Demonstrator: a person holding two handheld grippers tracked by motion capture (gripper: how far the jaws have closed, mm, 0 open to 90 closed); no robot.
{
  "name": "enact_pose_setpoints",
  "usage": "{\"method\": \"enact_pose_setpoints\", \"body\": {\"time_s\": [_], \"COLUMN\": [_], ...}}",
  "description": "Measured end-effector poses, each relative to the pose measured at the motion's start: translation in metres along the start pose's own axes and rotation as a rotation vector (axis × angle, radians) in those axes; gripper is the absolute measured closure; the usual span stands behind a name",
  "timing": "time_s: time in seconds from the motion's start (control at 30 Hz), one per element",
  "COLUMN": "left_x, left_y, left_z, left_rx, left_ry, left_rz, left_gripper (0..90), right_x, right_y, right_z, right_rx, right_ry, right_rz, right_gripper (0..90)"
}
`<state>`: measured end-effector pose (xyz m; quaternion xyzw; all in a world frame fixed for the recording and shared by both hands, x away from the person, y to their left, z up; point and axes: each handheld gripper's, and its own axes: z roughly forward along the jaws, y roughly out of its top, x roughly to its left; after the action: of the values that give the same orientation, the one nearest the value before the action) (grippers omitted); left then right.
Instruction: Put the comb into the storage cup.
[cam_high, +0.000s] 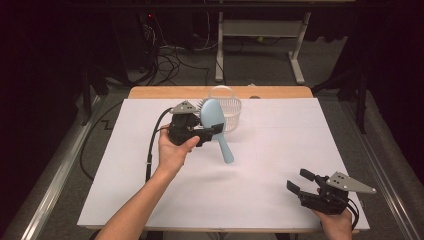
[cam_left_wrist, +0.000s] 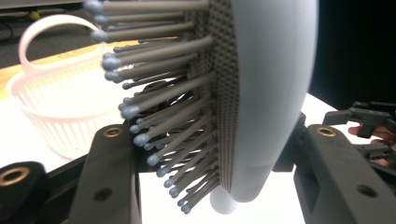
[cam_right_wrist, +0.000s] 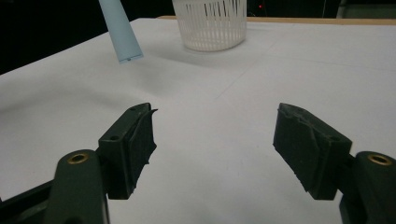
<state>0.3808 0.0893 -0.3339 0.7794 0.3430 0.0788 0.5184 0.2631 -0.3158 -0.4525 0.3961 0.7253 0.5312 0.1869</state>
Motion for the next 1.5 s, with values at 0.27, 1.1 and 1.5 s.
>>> {"method": "enact_pose_setpoints", "body": {"time_s": [0.27, 1.1, 1.5], "left_x": [0.002, 0.011, 0.018], "left_y": [0.015, 0.057, 0.072], "left_z": [0.002, 0.01, 0.018], "left_rx": [-0.002, -0.019, -0.03], "left_ry": [0.007, 0.047, 0.098], "left_rz": [0.009, 0.014, 0.018], "left_gripper": [50.1, 50.1, 50.1], "right_x": [0.001, 0.002, 0.003], "right_y": [0.0, 0.0, 0.0], "right_z": [0.002, 0.002, 0.001], "right_rx": [0.015, 0.015, 0.014], "right_ry": [0.001, -0.001, 0.002], "right_rz": [-0.008, -0.024, -0.024], "right_gripper": [29.1, 29.1, 29.1]}}
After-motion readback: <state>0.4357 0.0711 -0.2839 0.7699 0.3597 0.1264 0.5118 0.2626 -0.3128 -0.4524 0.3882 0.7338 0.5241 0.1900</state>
